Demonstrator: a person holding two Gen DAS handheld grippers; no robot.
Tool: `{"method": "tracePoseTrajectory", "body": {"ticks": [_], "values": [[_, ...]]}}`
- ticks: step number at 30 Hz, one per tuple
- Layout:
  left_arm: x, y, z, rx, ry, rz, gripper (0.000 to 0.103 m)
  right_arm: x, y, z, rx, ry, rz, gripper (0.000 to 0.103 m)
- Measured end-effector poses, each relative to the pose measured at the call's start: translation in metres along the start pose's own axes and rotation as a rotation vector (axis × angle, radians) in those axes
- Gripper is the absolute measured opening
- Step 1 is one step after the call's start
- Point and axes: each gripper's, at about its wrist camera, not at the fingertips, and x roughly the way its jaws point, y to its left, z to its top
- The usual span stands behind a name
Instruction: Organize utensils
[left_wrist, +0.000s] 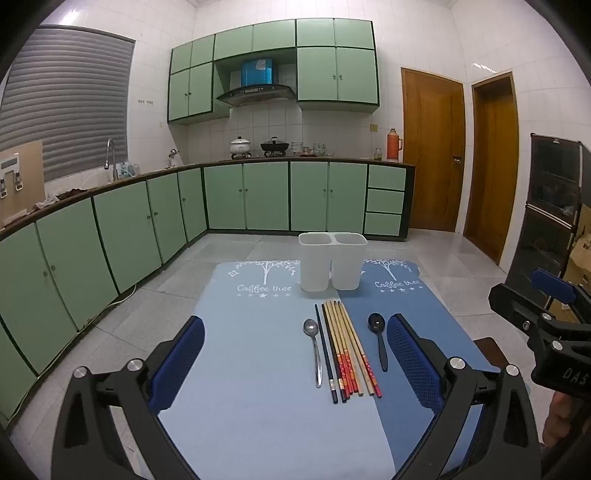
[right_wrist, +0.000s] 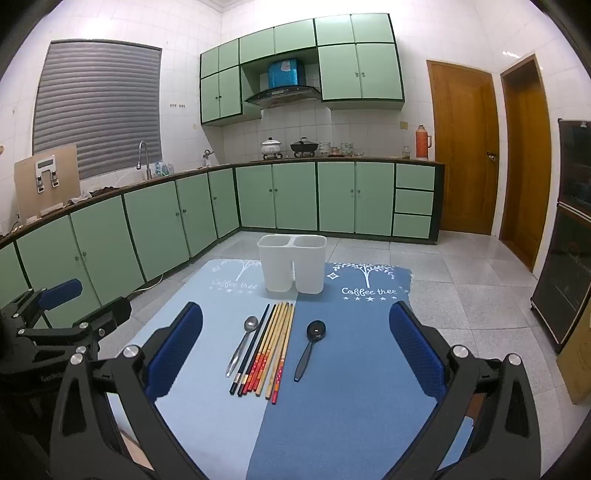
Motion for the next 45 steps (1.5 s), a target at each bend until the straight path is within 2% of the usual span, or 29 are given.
{"method": "tracePoseTrajectory", "body": {"ticks": [24,45], "values": [[-0.010,0.006,-0.001,-0.005,0.000,-0.005,0.097,0.000,-0.001,0.000,0.002,0.000,0.002,0.098],[-0.003,0.001,-0.003,-0.001,0.001,-0.003,0.097,0.002,-0.001,-0.001,0.004,0.001,0.001,0.098]]}}
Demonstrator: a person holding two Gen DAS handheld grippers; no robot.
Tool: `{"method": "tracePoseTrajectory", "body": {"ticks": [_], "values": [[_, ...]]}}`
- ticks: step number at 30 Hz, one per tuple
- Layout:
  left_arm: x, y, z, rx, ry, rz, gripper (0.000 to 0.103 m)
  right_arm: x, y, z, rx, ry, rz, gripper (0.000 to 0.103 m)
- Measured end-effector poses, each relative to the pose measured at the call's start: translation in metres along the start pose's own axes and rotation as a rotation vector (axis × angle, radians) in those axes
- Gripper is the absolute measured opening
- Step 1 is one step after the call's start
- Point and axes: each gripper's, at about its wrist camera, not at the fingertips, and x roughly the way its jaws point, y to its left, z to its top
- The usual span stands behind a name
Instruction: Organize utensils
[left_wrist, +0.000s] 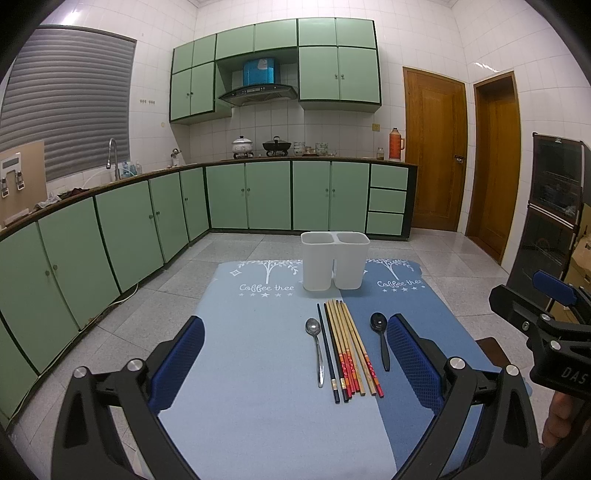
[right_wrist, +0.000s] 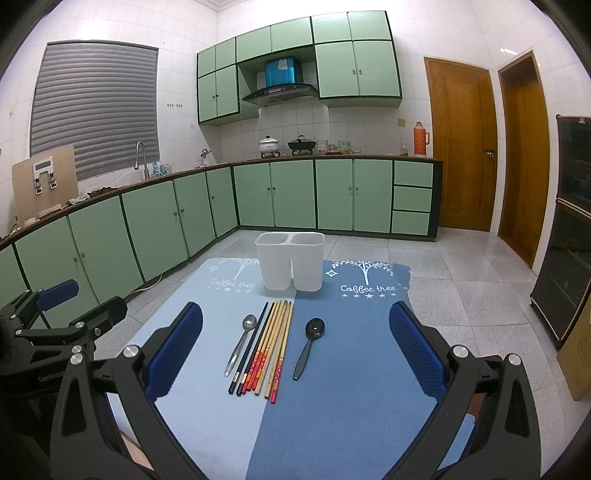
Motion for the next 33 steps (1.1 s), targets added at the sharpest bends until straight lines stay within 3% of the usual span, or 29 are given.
{"method": "tracePoseTrajectory", "body": {"ticks": [33], "values": [[0.004,0.009,0.000,-0.003,0.010,0.006,0.097,0.018,-0.009,-0.013,0.005,0.017,-0.005,0.098]]}}
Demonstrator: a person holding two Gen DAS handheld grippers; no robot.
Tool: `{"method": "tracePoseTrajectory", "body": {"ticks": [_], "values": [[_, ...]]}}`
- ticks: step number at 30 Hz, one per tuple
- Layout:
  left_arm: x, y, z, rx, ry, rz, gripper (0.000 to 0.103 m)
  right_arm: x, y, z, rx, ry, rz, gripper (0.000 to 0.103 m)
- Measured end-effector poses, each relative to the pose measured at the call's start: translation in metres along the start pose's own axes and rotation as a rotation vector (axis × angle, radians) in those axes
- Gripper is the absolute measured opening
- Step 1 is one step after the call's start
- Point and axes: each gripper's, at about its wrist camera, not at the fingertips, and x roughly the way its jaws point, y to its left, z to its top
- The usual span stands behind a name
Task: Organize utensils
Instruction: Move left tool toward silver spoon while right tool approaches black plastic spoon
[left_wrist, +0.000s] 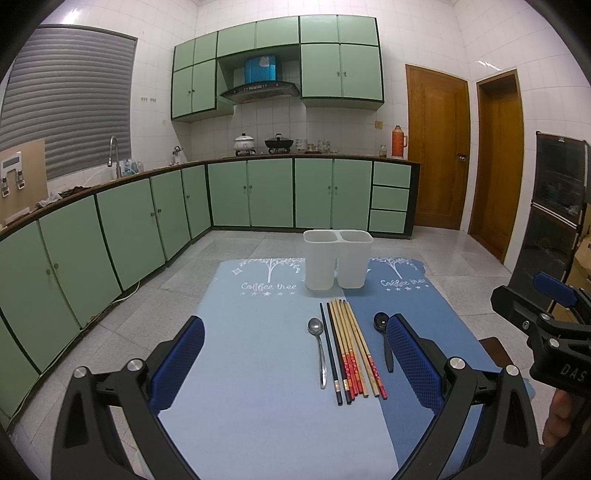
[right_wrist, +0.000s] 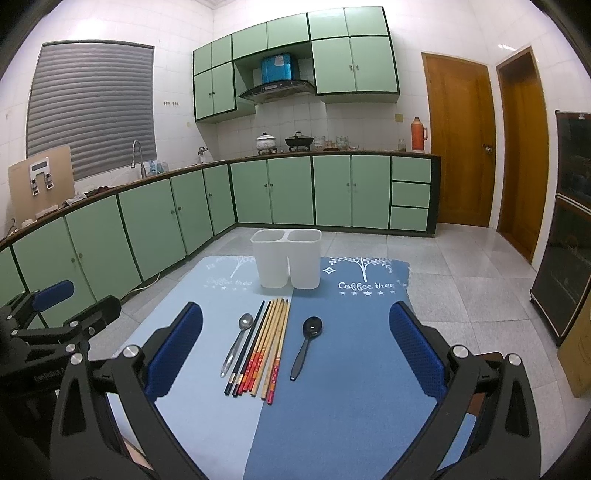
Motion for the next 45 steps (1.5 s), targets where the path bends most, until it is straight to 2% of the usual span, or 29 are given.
{"method": "tracePoseTrajectory", "body": {"ticks": [5,9,14,21,25,30,36,45], "values": [[0.012,0.005,0.000,0.009,0.022,0.020,0.097,0.014,-0.002,0.002,-0.008,0.029,-0.007,0.098],[0.041,0.009,-0.003,0.027,0.070,0.047,0.097,0.044,-0.007,-0.002,-0.007,0.094,-0.026,0.098],[0.090,0.013,-0.010,0.050,0.163,0.066,0.097,0.090,-0.014,-0.002,-0.014,0.170,-0.051,0.098],[0.157,0.014,-0.019,0.064,0.277,0.073,0.096,0.162,-0.032,-0.006,0.060,0.307,-0.026,0.097],[0.190,0.007,-0.021,0.073,0.326,0.054,0.095,0.201,-0.035,-0.015,0.079,0.384,-0.026,0.094],[0.234,-0.004,-0.022,0.073,0.380,0.019,0.094,0.237,-0.039,-0.022,0.106,0.460,-0.014,0.081],[0.277,-0.013,-0.033,0.077,0.467,-0.007,0.091,0.253,-0.059,-0.027,0.145,0.475,-0.042,0.081],[0.295,-0.011,-0.053,0.086,0.529,0.000,0.091,0.264,-0.059,-0.030,0.130,0.486,-0.039,0.081]]}}
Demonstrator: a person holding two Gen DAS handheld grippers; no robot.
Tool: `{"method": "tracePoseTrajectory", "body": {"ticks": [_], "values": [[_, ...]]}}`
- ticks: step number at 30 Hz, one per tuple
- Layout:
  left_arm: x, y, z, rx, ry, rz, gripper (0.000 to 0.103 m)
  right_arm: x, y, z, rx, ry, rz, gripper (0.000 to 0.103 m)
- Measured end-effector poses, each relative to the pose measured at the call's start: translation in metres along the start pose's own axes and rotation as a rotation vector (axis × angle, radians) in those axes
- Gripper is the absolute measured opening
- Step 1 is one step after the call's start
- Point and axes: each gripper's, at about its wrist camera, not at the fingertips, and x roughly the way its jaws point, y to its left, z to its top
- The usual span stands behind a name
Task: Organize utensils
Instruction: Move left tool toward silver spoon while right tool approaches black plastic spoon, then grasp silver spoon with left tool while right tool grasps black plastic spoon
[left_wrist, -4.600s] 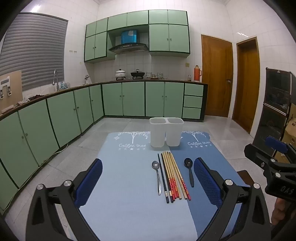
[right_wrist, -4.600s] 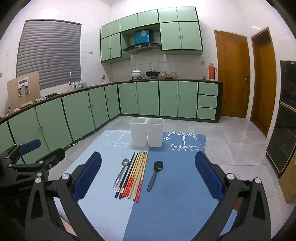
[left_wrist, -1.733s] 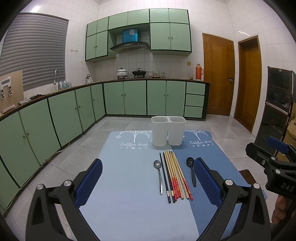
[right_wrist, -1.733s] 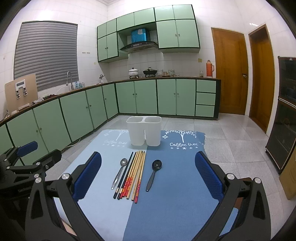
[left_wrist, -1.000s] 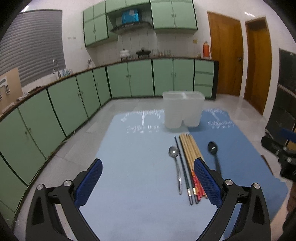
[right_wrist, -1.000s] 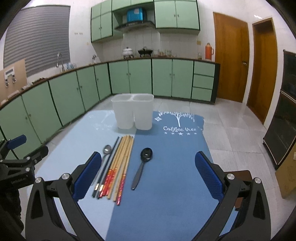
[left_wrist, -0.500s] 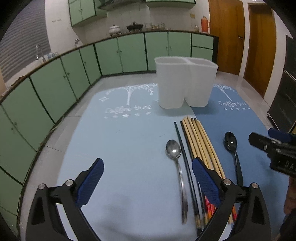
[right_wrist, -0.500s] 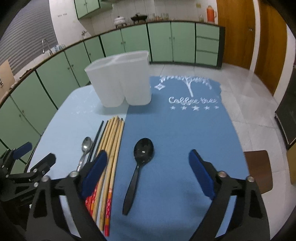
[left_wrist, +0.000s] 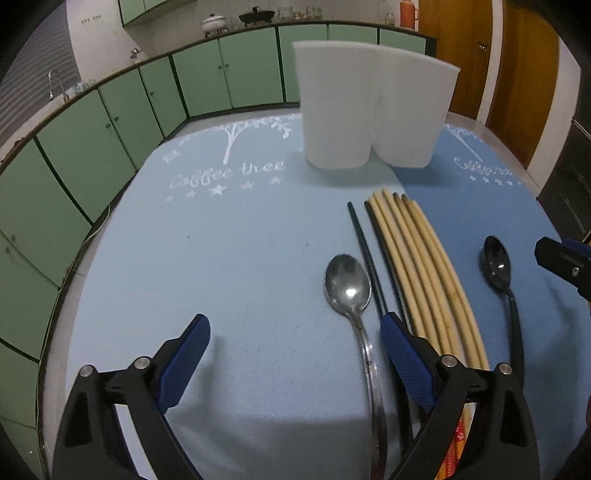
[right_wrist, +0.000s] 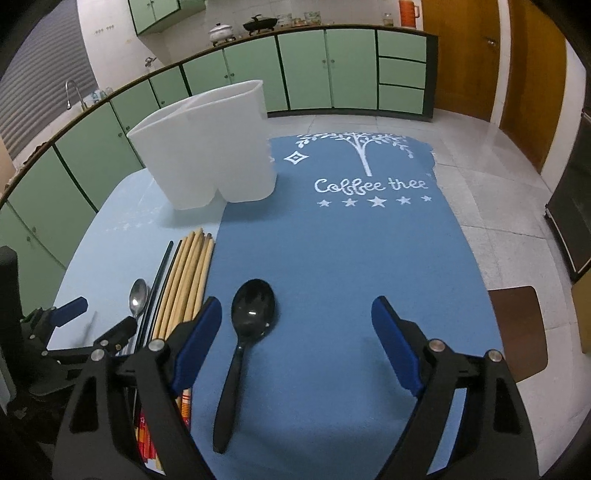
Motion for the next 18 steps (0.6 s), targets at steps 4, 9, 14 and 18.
{"method": "tracePoseTrajectory", "body": {"ticks": [4,9,14,18], "values": [[0.006,0.002,-0.002,0.008,0.009,-0.006,0.091,0.008,0.003,-0.001,-0.002,0.016,0.000,0.081],[0.007,0.012,-0.004,-0.010,0.000,-0.003,0.091,0.018,0.011,-0.003,-0.019,0.037,0.000,0.081],[0.008,0.021,-0.003,-0.030,0.007,-0.005,0.091,0.030,0.018,-0.002,-0.026,0.072,-0.022,0.081],[0.008,0.016,0.010,-0.024,0.004,-0.010,0.091,0.042,0.021,0.002,-0.007,0.107,-0.034,0.081]]}}
